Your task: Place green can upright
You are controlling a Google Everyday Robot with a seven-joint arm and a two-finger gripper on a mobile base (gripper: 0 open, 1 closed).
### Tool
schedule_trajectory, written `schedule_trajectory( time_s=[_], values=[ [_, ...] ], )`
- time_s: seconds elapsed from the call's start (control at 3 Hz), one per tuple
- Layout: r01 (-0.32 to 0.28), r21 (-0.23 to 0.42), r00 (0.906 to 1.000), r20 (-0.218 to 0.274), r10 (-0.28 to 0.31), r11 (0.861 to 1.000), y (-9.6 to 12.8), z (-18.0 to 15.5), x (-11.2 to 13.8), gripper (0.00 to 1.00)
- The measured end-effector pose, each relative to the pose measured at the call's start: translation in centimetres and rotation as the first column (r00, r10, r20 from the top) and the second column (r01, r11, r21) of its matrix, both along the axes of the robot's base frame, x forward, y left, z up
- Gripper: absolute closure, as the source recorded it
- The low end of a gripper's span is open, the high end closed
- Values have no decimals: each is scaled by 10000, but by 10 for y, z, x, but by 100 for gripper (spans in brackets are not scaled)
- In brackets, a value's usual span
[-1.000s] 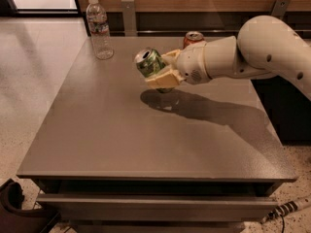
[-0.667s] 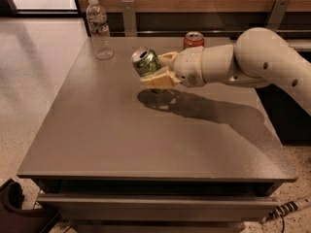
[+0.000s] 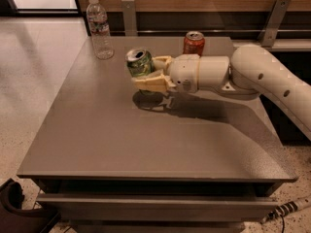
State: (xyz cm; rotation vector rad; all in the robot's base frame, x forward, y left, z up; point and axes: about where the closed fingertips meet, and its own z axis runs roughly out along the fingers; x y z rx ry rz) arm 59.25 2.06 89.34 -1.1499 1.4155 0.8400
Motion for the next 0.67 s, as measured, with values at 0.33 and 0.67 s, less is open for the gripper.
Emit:
schedule_trajectory(
  time_s=[0.33, 0.67],
  values=[
    [-360, 498, 9993, -27, 362, 9981, 11, 3, -2, 100],
    [-412, 562, 9991, -37, 415, 9976, 12, 4, -3, 100]
  ],
)
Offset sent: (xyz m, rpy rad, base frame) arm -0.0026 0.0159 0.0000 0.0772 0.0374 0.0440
